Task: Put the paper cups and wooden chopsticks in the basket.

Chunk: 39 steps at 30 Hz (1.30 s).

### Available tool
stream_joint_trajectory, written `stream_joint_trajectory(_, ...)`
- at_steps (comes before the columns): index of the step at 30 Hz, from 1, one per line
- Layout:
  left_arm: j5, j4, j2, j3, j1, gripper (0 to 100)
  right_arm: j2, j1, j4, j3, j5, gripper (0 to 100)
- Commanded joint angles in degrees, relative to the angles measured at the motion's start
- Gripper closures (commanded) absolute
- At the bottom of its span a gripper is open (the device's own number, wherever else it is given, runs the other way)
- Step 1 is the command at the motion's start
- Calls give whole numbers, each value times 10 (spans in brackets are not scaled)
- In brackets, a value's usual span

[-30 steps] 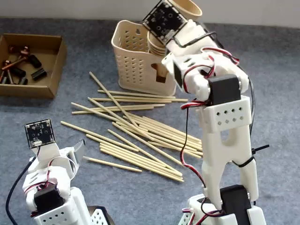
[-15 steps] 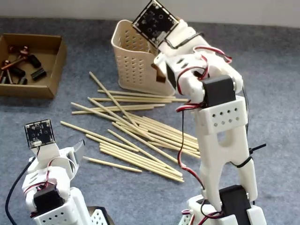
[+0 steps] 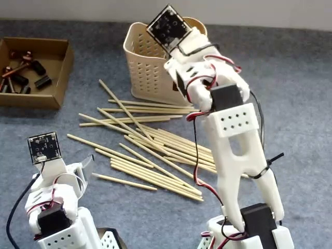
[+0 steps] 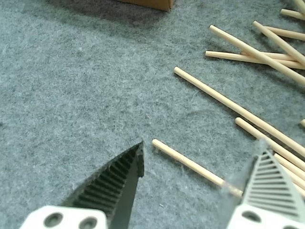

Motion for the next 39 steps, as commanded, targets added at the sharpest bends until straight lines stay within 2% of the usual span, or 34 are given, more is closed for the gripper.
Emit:
stream_joint_trajectory(1,-4,-2,-5,-2,-4,668,-3,12,-71,65,-6,981)
stream_joint_trajectory(7,-4,-2,-5,-1,-4,668,-10,22,-111,159,-6,981)
stream_joint_trajectory(11,-4,-2,-5,-1,-4,668,-15,24,-110,160,-6,982)
stream_joint_trajectory(19,-4,-2,-5,-1,-4,668,-116,10,-114,142,-20,982)
stream_joint_trajectory(23,-4,-2,-5,-1,-4,668,-150,10,-156,143,-22,982)
stream_joint_trajectory(30,-4,-2,-5,-1,-4,668,-142,12,-263,160,-20,982)
stream_joint_trajectory(39,-4,-2,-5,-1,-4,668,-36,22,-271,176,-21,982)
